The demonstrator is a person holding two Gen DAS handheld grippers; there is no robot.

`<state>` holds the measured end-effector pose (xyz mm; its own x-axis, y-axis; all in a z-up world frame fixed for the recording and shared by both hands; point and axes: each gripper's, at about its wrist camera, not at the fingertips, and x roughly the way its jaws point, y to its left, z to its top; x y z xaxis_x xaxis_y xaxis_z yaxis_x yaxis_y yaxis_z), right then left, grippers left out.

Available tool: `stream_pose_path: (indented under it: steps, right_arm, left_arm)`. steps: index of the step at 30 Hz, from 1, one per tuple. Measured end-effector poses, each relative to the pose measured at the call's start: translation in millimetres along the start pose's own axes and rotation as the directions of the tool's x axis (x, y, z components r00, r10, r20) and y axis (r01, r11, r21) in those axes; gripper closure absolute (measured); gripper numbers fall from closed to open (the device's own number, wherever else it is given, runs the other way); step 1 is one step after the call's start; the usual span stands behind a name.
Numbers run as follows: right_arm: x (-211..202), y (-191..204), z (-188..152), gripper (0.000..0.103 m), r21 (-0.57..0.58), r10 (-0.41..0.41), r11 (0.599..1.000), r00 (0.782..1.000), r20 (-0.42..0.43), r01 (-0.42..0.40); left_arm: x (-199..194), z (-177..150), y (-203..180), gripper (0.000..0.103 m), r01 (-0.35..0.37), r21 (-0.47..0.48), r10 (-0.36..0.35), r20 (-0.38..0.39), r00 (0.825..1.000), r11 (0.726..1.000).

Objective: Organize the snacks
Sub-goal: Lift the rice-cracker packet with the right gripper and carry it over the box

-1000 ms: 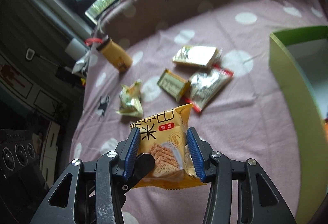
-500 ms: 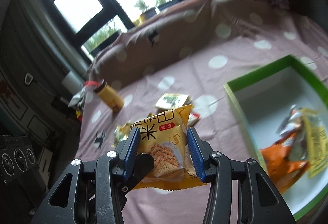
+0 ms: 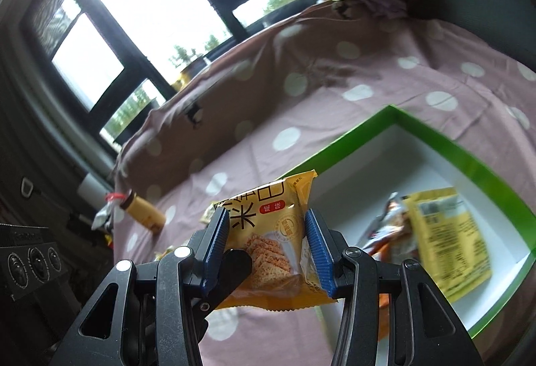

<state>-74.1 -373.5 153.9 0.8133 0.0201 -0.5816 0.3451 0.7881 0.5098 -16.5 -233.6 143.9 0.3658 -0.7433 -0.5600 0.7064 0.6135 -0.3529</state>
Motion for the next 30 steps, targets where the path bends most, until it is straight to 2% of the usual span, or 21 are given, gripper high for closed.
stream_pose_path:
  steps: [8, 17, 30]
  right_arm:
    - [-0.3, -33.6, 7.3, 0.053, 0.079, -0.067, 0.995, 0.998, 0.012, 0.066]
    - [4.8, -63.1, 10.3, 0.053, 0.157, -0.134, 0.978, 0.991, -0.01, 0.134]
    - [13.1, -90.4, 7.6, 0.053, 0.268, -0.157, 0.949, 0.985, -0.066, 0.169]
  left_arm:
    - [35.6, 3.0, -12.5, 0.077, 0.069, 0.01, -0.069, -0.057, 0.996, 0.998]
    - [73.7, 5.6, -17.6, 0.077, 0.13, -0.01, -0.13, -0.141, 0.982, 0.992]
    - [96.6, 0.4, -24.4, 0.078, 0.121, -0.007, -0.12, -0.207, 0.971, 0.993]
